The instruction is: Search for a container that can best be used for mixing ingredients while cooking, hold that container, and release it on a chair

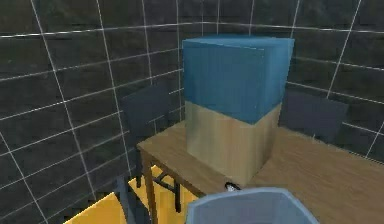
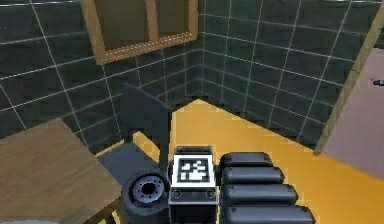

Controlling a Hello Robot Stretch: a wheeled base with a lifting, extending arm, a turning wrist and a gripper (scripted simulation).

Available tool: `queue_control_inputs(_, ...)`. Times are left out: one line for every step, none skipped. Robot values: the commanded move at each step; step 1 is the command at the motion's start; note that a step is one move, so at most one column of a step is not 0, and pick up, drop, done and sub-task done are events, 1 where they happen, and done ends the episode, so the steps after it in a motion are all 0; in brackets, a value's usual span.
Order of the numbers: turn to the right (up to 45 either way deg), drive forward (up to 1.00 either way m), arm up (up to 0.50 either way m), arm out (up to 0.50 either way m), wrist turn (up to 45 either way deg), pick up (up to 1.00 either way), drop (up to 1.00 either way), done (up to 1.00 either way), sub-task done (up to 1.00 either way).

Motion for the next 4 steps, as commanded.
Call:
queue_control_inputs(-45.0,0.00,0.00,0.00,0.0,0.00,0.00,0.00,0.00)
queue_control_inputs(-24.0,0.00,0.00,0.00,0.0,0.00,0.00,0.00,0.00)
queue_control_inputs(0.0,0.00,0.00,0.22,0.0,0.00,0.00,0.00,0.00)
queue_control_inputs(0.0,0.00,0.00,0.00,45.0,0.00,0.00,0.00,0.00)
